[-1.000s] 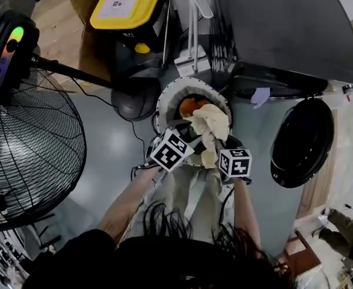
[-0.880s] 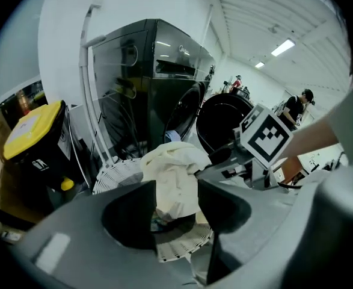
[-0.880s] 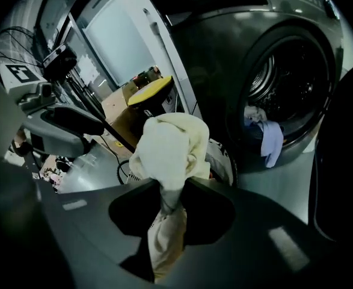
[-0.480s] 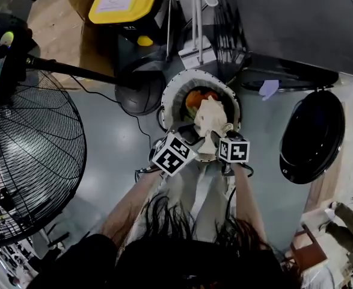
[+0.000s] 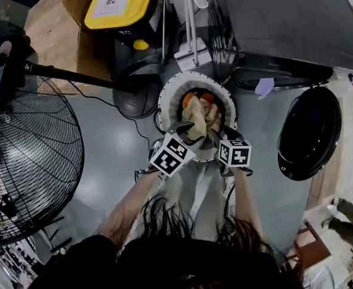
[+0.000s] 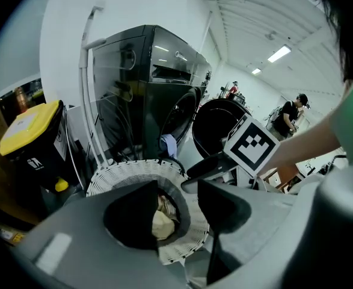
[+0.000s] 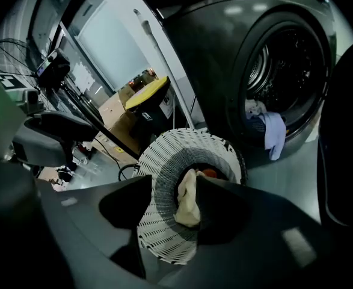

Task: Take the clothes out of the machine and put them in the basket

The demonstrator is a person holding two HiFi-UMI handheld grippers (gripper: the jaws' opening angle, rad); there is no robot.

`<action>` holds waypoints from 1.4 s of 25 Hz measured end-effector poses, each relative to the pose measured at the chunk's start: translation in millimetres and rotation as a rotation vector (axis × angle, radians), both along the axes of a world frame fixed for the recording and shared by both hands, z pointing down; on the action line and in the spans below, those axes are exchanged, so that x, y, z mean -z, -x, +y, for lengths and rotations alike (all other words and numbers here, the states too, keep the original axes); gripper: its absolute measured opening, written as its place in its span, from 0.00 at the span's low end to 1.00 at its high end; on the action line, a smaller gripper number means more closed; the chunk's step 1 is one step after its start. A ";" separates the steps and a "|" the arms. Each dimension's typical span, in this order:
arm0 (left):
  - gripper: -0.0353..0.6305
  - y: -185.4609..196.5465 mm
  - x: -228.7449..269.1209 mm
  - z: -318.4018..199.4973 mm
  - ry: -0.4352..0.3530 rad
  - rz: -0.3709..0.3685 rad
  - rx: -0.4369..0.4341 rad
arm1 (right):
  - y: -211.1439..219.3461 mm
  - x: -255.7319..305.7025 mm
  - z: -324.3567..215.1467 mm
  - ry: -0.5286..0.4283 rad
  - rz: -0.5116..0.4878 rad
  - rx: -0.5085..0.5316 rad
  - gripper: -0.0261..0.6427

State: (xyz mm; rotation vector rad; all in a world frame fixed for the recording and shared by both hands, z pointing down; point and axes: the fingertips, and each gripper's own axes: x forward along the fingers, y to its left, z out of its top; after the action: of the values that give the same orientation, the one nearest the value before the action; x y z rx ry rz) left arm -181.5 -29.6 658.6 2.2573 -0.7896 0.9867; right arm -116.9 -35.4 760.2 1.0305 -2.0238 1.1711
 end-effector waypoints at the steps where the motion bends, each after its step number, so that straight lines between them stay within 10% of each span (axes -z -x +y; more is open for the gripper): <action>1: 0.37 -1.2 1.6 -0.8 -0.003 0.002 -0.002 | -1.7 3.8 -0.9 -0.012 -0.008 -0.004 0.42; 16: 0.31 -49.5 25.3 -12.4 -0.066 0.031 -0.076 | -77.2 47.1 -25.6 -0.165 -0.038 -0.145 0.35; 35: 0.24 -185.8 29.5 -62.8 -0.047 0.077 0.057 | -201.6 42.5 -110.0 -0.239 -0.029 -0.071 0.29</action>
State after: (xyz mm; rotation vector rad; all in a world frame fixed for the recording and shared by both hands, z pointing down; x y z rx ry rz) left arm 4.3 -92.4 629.1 2.2854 -0.8467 0.8583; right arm 84.6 -145.4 717.7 1.2151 -2.2055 1.0003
